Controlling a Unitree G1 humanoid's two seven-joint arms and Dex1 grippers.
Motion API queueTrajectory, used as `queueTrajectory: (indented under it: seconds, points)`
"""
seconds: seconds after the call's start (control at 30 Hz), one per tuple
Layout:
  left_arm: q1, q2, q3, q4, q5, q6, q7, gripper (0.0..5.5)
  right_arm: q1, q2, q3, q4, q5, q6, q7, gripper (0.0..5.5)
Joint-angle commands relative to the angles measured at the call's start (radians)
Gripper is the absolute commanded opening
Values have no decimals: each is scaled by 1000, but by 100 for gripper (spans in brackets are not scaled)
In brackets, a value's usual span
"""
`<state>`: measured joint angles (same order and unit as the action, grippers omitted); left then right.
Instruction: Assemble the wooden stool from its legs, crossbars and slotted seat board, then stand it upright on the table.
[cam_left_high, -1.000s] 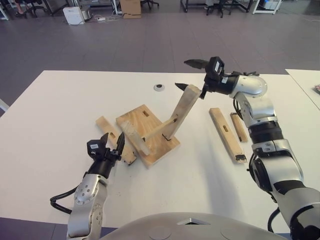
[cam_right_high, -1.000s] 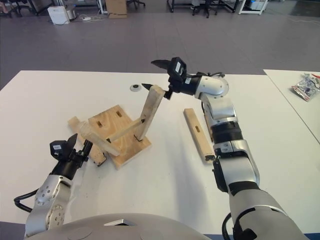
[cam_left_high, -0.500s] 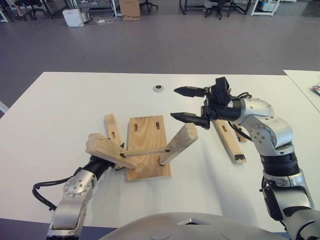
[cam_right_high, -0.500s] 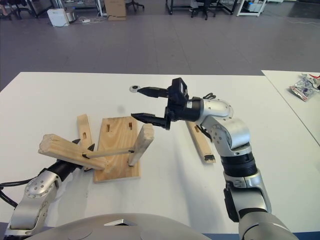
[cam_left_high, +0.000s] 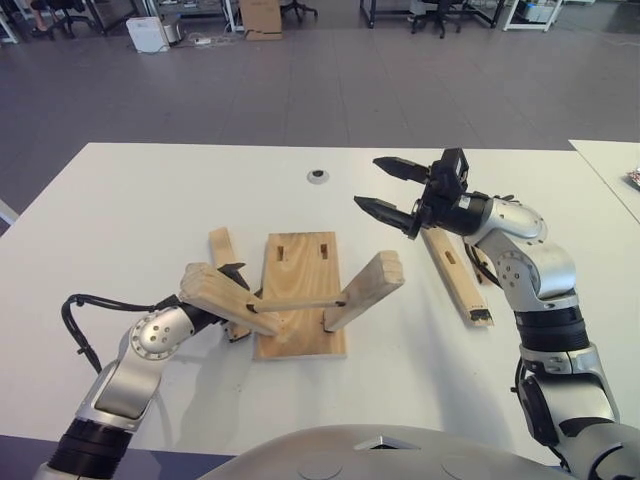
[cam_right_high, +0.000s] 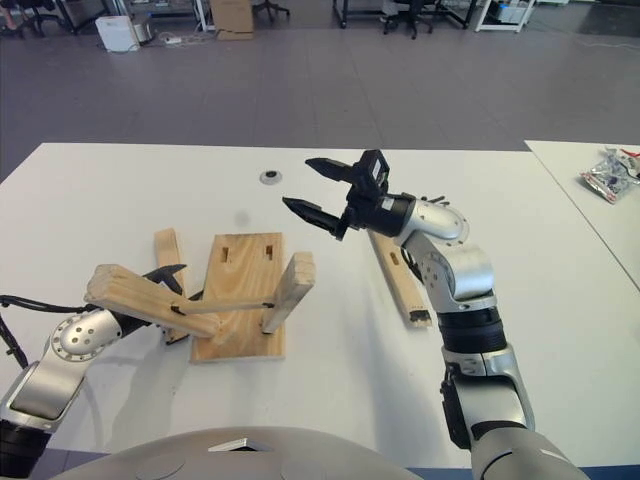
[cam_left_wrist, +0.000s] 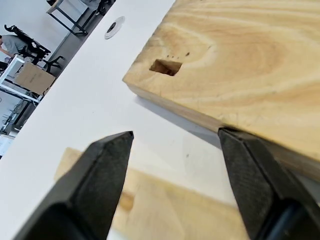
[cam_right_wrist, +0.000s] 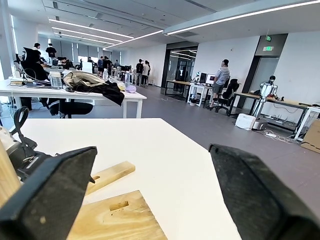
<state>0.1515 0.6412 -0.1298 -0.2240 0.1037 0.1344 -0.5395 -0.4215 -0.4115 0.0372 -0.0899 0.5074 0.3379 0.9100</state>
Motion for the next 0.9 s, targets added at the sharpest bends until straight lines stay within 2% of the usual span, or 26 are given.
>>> queueTrajectory:
  seconds: [0.03,0.17,0.3,0.37,0.53,0.77,0.9]
  points:
    - [-82,-97,-68,7,2,43,7,314,9,-10,-22,15,-11,-10,-11,417]
    - [57,-52,35,-74,-30,67,0,314,143,-136,-39,80,-89,-52,44,417]
    - [302,86,219,-114,-53,14,-90,314,341,-335,28,44,-225,-162,200,417]
    - [373,125,237,-123,-57,-36,-141,314,391,-380,78,-23,-267,-201,250,417]
    - [319,89,109,-159,-9,-70,-144,314,467,-389,156,-136,-335,-191,238,417]
    - [156,-60,-131,-125,52,-78,-115,314,448,-310,200,-101,-390,-78,98,417]
    - [170,-92,-126,-109,44,-85,-67,314,424,-271,195,-84,-390,-68,55,417]
